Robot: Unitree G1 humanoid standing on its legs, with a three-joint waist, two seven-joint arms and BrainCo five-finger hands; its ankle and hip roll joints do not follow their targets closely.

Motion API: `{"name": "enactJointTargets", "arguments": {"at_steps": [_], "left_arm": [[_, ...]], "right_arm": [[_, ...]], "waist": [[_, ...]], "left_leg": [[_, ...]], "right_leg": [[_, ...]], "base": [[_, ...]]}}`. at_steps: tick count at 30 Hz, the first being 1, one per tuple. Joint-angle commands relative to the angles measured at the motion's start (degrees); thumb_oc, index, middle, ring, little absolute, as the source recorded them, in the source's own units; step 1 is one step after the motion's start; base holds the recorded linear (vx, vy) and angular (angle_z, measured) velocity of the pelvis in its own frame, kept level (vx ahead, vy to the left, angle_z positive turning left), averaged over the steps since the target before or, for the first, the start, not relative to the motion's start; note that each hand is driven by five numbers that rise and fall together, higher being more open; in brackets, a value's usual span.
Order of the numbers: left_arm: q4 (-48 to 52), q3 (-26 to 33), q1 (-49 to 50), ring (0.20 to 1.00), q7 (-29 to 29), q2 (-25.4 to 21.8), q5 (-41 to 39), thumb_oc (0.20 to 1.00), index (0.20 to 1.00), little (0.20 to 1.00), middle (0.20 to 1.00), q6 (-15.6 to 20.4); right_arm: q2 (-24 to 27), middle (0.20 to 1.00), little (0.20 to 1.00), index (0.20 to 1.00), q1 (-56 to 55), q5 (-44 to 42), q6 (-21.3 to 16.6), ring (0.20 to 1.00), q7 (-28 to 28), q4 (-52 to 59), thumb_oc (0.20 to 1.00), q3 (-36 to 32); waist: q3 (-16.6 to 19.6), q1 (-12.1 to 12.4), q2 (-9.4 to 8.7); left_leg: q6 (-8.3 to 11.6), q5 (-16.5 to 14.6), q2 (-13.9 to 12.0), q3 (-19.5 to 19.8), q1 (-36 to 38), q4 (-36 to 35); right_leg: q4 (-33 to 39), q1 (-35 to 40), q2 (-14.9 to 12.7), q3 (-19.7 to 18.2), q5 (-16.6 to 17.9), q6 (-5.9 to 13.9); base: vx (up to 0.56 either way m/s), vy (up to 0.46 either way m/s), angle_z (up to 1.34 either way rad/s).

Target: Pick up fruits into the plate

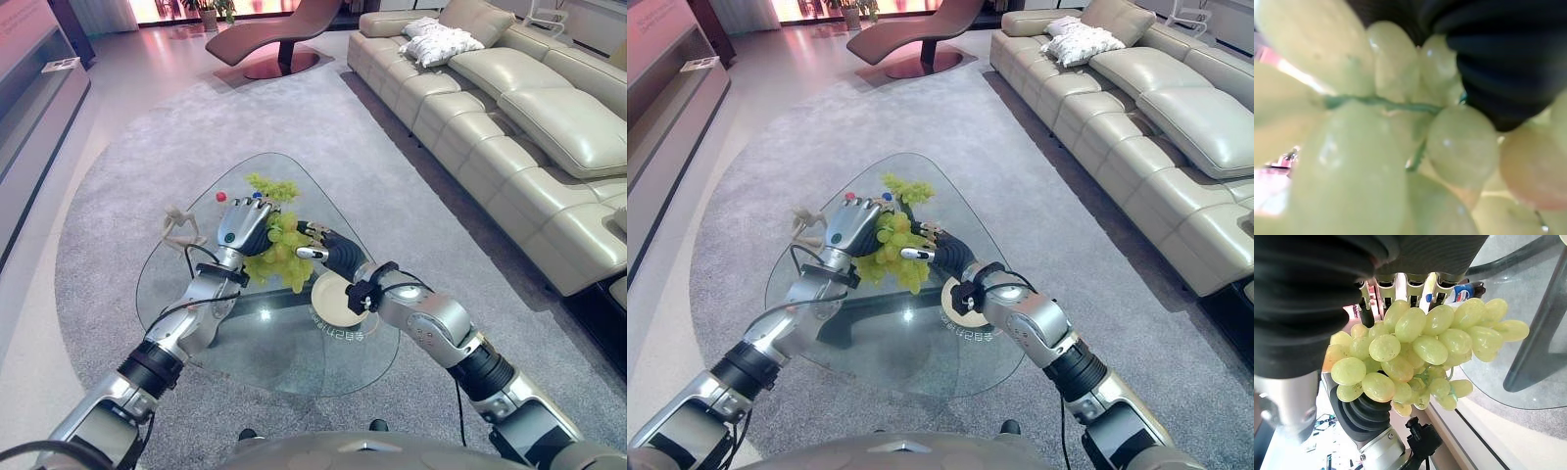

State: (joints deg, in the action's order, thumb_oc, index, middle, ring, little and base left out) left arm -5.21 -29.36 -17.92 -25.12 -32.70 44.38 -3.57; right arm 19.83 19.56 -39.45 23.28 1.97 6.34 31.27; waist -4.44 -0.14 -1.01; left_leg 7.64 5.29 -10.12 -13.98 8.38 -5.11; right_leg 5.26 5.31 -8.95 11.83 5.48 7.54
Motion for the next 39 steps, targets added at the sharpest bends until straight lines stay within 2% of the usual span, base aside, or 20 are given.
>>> {"name": "enactJointTargets", "arguments": {"at_steps": [1,19,20,32,34,39], "left_arm": [[4.9,-4.4,-13.9,0.2,-1.2,3.0,-1.5,0.2,0.2,0.2,0.2,1.3],[7.7,-4.0,-16.6,0.2,1.3,3.6,-1.8,0.2,0.2,0.2,0.2,-1.9],[7.6,-4.0,-16.6,0.2,1.3,3.7,-1.7,0.2,0.2,0.2,0.2,-1.9],[7.2,-3.1,-16.2,0.2,1.3,3.0,-0.8,0.2,0.2,0.2,0.2,-2.5],[7.0,-2.9,-16.0,0.2,1.0,2.8,-0.7,0.2,0.2,0.2,0.2,-2.8],[6.6,-1.7,-15.1,0.2,0.7,2.3,-1.2,0.2,0.2,0.2,0.2,-3.6]], "right_arm": [[-7.8,0.2,0.2,0.2,8.9,-4.5,-2.1,0.2,-2.7,2.2,0.2,4.7],[-7.6,0.2,0.2,0.2,10.5,-4.3,0.4,0.2,-4.1,2.8,0.2,5.4],[-7.7,1.0,1.0,1.0,10.4,-4.6,0.8,1.0,-4.1,2.8,1.0,5.4],[-8.0,1.0,1.0,1.0,9.9,-6.2,-0.1,1.0,-2.8,2.6,1.0,5.1],[-8.2,1.0,1.0,1.0,9.7,-6.5,-0.9,1.0,-1.8,2.6,1.0,4.9],[-7.7,1.0,1.0,1.0,9.3,1.5,-5.2,1.0,-1.4,2.9,1.0,3.4]], "waist": [[-0.2,0.0,-1.21],[0.2,-0.3,-1.29],[0.3,-0.3,-1.3],[0.4,-0.2,-1.16],[0.3,-0.2,-1.06],[0.4,-0.3,-0.81]], "left_leg": [[-1.9,-4.2,0.0,1.5,-1.2,2.3],[-1.99,-4.1,0.0,1.6,-0.9,2.0],[-2.0,-4.1,0.0,1.6,-0.9,2.0],[-1.76,-4.4,0.0,1.4,-0.6,1.8],[-1.72,-4.4,0.0,1.3,-0.5,1.9],[-1.74,-3.9,-0.1,1.1,-0.7,2.0]], "right_leg": [[-4.7,2.3,-2.7,2.9,-5.2,1.43],[-5.2,2.5,-2.4,2.8,-5.7,1.28],[-5.2,2.4,-2.4,2.8,-5.7,1.24],[-5.0,2.8,-2.5,3.1,-5.9,1.42],[-5.0,2.8,-2.6,3.4,-5.9,1.46],[-5.0,2.6,-2.8,3.4,-5.3,1.43]], "base": [[-0.04,-0.015,0.0],[-0.01,0.0,0.0],[0.0,0.0,0.0],[0.0,0.001,0.0],[0.0,0.0,0.0],[0.0,0.0,0.0]]}}
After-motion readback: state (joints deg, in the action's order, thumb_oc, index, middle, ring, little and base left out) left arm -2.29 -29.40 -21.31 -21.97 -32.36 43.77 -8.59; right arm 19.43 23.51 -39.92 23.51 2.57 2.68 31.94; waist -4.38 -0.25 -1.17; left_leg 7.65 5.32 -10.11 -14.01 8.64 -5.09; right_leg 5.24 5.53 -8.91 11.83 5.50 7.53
